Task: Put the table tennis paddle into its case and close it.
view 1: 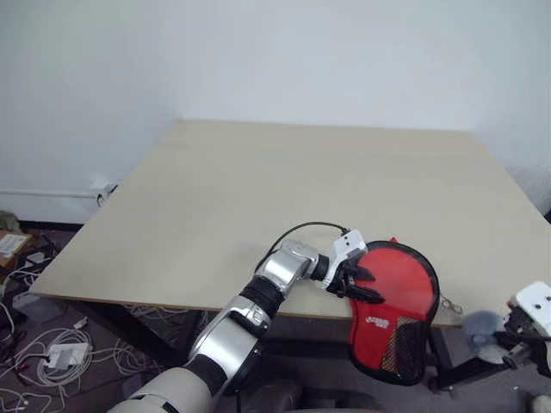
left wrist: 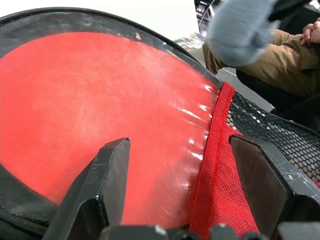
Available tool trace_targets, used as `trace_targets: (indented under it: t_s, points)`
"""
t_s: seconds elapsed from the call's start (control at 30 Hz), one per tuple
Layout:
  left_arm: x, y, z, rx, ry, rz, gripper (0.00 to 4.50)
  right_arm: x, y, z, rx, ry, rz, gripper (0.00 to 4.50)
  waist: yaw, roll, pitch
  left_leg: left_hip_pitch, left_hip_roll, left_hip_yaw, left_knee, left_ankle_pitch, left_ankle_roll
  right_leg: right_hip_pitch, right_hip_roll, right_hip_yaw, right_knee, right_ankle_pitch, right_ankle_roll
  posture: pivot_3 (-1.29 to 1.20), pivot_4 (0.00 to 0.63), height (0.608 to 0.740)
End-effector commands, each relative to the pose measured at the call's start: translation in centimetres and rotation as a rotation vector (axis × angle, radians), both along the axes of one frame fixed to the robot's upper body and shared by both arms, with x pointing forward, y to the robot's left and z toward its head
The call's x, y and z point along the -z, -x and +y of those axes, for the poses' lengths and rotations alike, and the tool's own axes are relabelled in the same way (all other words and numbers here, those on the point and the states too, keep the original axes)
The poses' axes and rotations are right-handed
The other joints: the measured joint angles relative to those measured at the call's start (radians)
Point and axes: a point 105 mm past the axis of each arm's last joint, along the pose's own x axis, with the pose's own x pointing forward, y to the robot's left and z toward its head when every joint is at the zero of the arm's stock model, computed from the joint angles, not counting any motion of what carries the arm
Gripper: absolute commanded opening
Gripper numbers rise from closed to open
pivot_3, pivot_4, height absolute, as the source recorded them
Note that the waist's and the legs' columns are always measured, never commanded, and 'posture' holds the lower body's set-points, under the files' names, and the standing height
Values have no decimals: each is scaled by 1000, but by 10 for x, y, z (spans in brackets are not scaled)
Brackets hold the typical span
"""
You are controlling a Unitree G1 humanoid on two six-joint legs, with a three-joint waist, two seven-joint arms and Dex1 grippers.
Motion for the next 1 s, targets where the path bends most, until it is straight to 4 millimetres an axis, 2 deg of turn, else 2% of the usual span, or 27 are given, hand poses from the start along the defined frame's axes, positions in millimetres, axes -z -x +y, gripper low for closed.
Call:
trace_targets:
  t_s: [0.03, 0.17, 0.4, 0.7, 0.9, 1.0]
  points:
    - [46, 16, 19, -7, -176, 110, 3354, -10, 6, 19, -113, -12, -26, 174, 0, -1, 0, 0, 0, 0, 1, 0, 1, 1, -1, -1, 0, 0, 0, 0, 0, 740]
    - [47, 17, 17, 4, -183, 107, 3354, -7, 27, 41, -246, -60, 43, 174, 0, 0, 0, 2, 0, 0, 2, -2, 3, 6, -3, -7, -5, -2, 0, 0, 0, 740]
    - [49, 21, 18, 41, -191, 100, 3354, -6, 63, 48, -380, -56, 168, 173, 1, -3, -3, 1, 0, -1, 7, -6, 9, 11, -4, -9, -9, -4, 6, 0, 0, 740]
    - [49, 24, 17, 80, -191, 85, 3354, 2, 106, 81, -612, -195, 230, 173, 0, -4, -4, 1, 0, 0, 8, -9, 11, 12, -4, -9, -11, -7, 6, 0, 0, 740]
    - [49, 24, 15, 79, -188, 85, 3354, 7, 114, 101, -687, -266, 206, 173, 2, -4, -4, 2, -1, 1, 8, -9, 11, 13, -5, -9, -10, -7, 6, 0, 0, 740]
    - [50, 24, 14, 70, -186, 98, 3354, 6, 107, 106, -702, -277, 168, 172, 2, -4, -4, 2, -1, 1, 8, -9, 11, 13, -6, -10, -10, -8, 5, 0, 0, 740]
